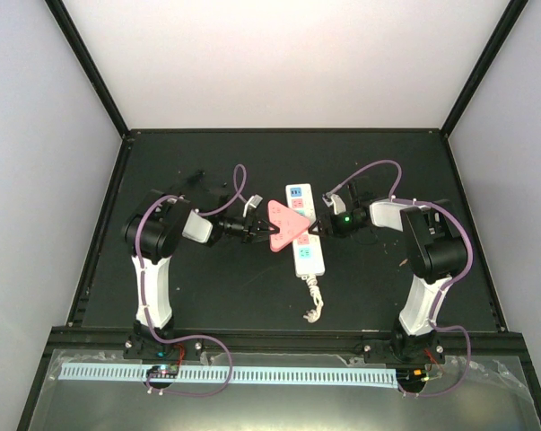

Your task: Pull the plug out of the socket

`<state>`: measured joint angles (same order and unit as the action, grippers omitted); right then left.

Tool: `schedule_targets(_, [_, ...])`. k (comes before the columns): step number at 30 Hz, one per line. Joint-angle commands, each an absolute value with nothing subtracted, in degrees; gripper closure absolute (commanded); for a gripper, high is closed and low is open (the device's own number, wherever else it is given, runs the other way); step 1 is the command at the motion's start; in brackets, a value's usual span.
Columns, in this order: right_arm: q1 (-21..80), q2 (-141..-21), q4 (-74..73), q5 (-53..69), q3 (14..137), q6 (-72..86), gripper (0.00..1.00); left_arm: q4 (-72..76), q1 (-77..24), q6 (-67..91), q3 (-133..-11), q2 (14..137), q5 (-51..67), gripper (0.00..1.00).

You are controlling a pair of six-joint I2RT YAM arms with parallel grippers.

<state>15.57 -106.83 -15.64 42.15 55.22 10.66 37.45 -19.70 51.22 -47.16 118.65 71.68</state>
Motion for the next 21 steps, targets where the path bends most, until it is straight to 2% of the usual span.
schedule_targets(1, [16.04, -109.9, -14.77, 37.9, 53.85, 10.13, 0.55, 43.89, -21.08, 52.36, -47.13, 119.63, 72.56, 0.82])
schedule_targets(13, [16.08, -110.52, -14.78, 36.17, 53.86, 10.28, 0.56, 48.06, -21.18, 56.92, -45.42, 117.98, 73.16, 0.98])
schedule_targets(21, [16.08, -110.74, -15.0, 34.89, 53.84, 10.62, 0.56, 55.53, -21.7, 62.21, -44.68, 117.97, 74.2, 0.98])
